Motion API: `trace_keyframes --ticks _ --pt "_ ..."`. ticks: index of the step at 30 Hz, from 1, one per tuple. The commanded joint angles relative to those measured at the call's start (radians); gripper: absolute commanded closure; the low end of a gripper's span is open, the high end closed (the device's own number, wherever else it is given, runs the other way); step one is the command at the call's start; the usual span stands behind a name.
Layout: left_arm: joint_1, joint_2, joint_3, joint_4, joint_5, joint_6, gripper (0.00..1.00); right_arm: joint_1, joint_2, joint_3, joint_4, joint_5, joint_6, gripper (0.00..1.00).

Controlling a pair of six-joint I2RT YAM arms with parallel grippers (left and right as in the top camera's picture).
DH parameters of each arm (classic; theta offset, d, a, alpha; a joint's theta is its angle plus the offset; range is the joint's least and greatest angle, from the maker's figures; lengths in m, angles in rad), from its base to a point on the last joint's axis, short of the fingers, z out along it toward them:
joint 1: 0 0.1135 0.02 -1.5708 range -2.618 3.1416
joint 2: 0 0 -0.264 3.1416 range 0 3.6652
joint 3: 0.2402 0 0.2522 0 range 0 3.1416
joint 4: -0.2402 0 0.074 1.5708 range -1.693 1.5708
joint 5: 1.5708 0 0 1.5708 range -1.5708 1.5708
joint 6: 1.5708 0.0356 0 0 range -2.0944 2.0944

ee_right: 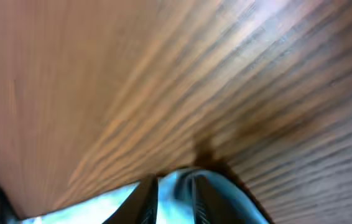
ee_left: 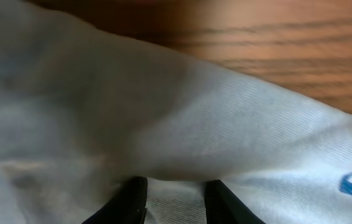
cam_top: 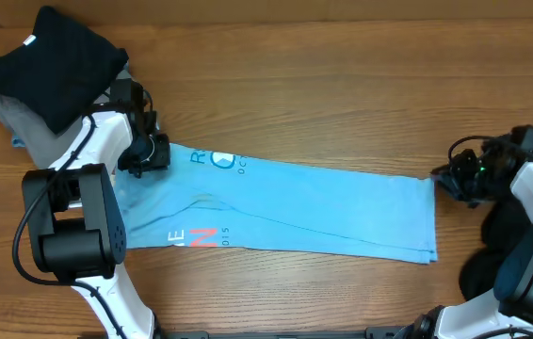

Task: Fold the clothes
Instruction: 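Grasp the strip's right end with the right gripper and lift it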

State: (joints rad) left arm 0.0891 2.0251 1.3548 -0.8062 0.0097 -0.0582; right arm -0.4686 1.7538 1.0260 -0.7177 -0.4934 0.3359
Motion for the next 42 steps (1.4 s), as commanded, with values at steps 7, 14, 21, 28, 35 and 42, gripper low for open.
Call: trace_keyframes --ticks 7,14,21,28,35,42 --pt "0.081 0.041 0.118 -0.033 0.043 0.004 0.55 0.012 -0.034 -0.016 -0.155 0.155 -0.109 0.56" --pt "0.081 0.041 0.311 -0.167 0.175 0.037 0.45 0.018 -0.023 -0.143 -0.122 0.124 -0.163 0.38" --pt "0.080 0.041 0.498 -0.328 0.228 0.071 0.47 0.097 -0.023 -0.201 -0.108 0.089 -0.191 0.36" --pt "0.081 0.041 0.570 -0.417 0.228 0.090 0.53 0.148 -0.024 -0.265 -0.031 0.093 -0.172 0.73" --pt "0.081 0.041 0.573 -0.448 0.228 0.093 0.61 0.137 -0.048 -0.191 -0.101 0.113 -0.180 0.96" --pt "0.081 0.007 0.601 -0.495 0.228 0.092 0.64 0.137 -0.156 0.002 -0.315 0.293 -0.135 0.96"
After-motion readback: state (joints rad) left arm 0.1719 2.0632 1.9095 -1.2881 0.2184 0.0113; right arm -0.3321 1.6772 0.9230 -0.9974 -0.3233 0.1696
